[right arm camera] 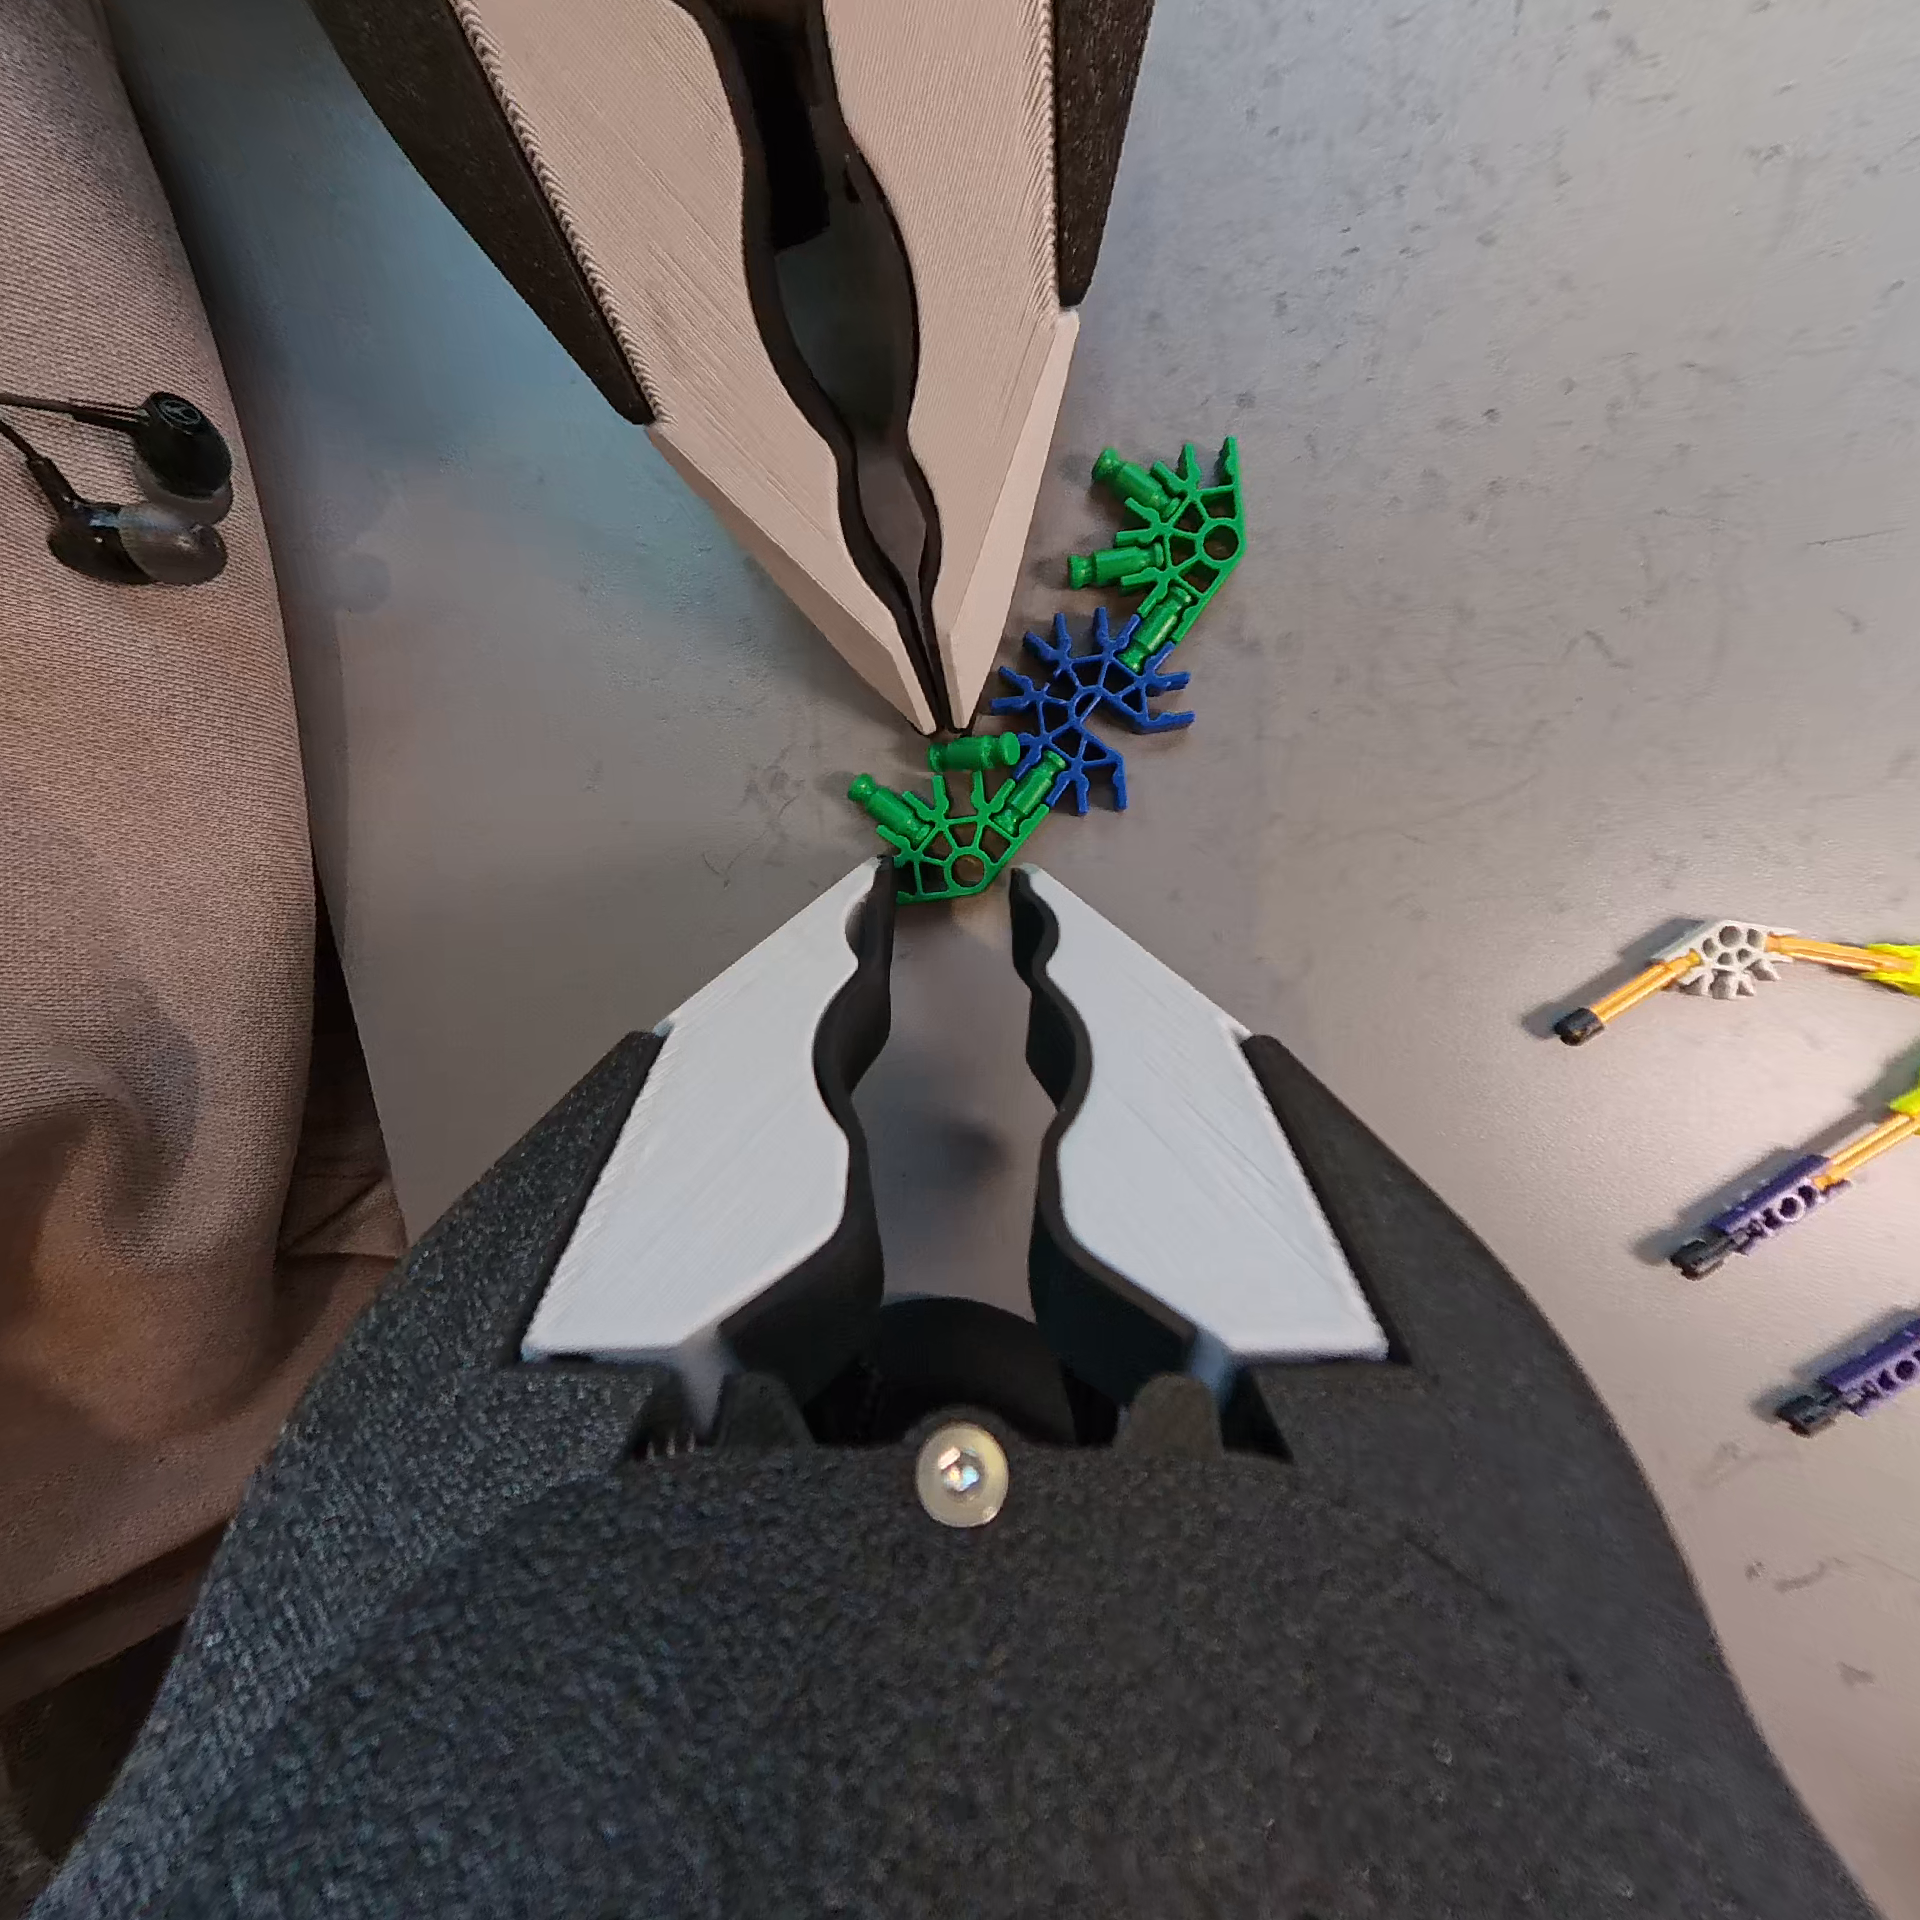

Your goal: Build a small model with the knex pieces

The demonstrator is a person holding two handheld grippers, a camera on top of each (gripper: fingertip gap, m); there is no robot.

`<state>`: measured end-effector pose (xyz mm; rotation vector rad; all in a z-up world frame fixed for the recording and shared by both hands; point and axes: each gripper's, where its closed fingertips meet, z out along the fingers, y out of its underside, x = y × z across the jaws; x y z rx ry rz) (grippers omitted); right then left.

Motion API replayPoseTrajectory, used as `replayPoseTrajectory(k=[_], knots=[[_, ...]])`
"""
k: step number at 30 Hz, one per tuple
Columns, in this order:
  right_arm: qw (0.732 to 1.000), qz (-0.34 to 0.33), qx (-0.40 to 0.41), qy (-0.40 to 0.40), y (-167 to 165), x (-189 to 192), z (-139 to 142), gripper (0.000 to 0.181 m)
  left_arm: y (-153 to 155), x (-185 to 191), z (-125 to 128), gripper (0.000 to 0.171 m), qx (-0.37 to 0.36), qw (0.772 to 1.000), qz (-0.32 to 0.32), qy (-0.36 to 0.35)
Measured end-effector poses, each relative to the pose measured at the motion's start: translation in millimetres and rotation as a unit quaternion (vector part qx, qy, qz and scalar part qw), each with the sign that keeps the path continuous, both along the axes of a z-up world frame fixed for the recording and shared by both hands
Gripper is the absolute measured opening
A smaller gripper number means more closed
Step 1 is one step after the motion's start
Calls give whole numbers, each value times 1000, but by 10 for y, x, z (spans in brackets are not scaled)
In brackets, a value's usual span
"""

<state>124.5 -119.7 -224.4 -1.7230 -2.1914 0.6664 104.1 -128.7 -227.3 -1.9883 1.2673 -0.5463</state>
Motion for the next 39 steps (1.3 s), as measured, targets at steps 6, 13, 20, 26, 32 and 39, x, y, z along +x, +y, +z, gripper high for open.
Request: replayPoseTrajectory(k=[6, 13, 20, 26, 32, 39], knots=[[1000, 4, 5, 14, 36, -34, 107, 21, -27, -14, 5, 3, -13, 1000, -1, -8], [1000, 17, 8, -1, -5, -27, 27, 23, -22, 21, 33, 14, -51, 998, 32, -34], [1000, 18, 4, 5, -61, -39, 18, 24, 80, 2, 13, 9, -61, 993, 94, -35], [1000, 19, 13, 9, -52, -41, 14, 23, 68, -19, 14, 5, -25, 997, 69, -6], [1000, 19, 14, 15, -52, -23, 33, 27, -7, 3, 126, 5, 43, 999, -14, -12], [1000, 4, 10, 13, -44, -79, 14, 41, 1, -89, 109, 5, 62, 996, -68, 0]])
